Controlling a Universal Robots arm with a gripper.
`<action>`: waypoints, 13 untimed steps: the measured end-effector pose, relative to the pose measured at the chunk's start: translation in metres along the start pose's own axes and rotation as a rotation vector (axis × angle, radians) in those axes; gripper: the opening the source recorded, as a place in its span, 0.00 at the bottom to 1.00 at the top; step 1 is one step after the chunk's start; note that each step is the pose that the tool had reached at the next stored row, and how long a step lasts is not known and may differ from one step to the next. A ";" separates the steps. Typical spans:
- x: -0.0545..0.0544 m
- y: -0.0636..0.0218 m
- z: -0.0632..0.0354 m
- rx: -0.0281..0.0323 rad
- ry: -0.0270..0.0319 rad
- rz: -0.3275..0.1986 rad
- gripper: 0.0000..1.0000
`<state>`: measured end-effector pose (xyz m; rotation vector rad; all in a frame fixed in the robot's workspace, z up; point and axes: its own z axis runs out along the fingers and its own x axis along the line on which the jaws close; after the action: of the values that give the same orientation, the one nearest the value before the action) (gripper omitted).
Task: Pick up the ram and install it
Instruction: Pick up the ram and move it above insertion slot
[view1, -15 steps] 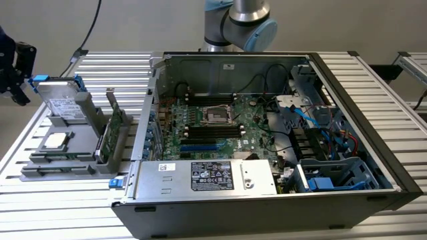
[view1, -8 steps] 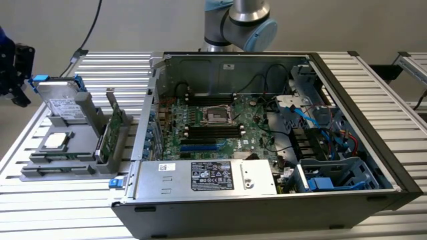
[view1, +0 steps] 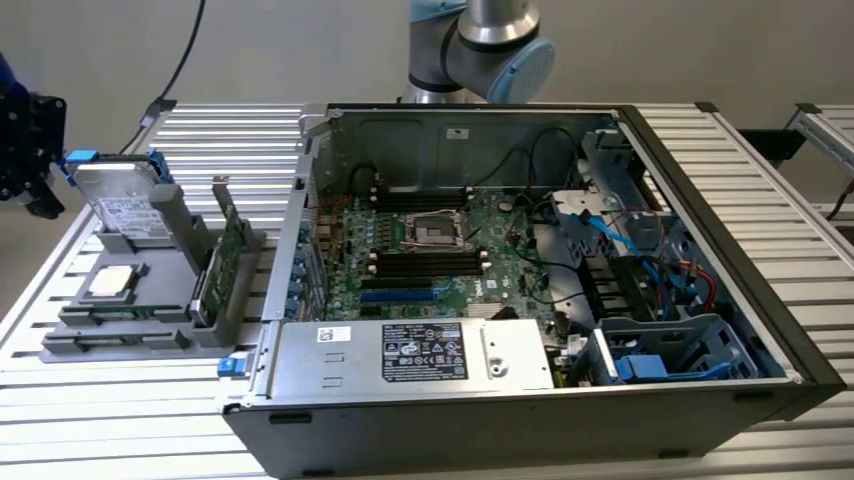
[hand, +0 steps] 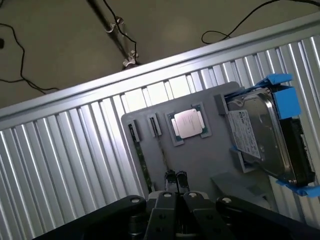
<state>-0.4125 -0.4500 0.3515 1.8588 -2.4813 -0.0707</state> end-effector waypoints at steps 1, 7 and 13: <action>0.000 -0.0001 0.0009 0.0000 0.0008 -0.019 0.10; 0.000 -0.0004 0.0070 -0.0009 0.0023 -0.127 0.10; 0.000 -0.0008 0.0135 -0.0016 0.0046 -0.237 0.10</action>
<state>-0.4125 -0.4500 0.3380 2.1397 -2.2449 -0.0754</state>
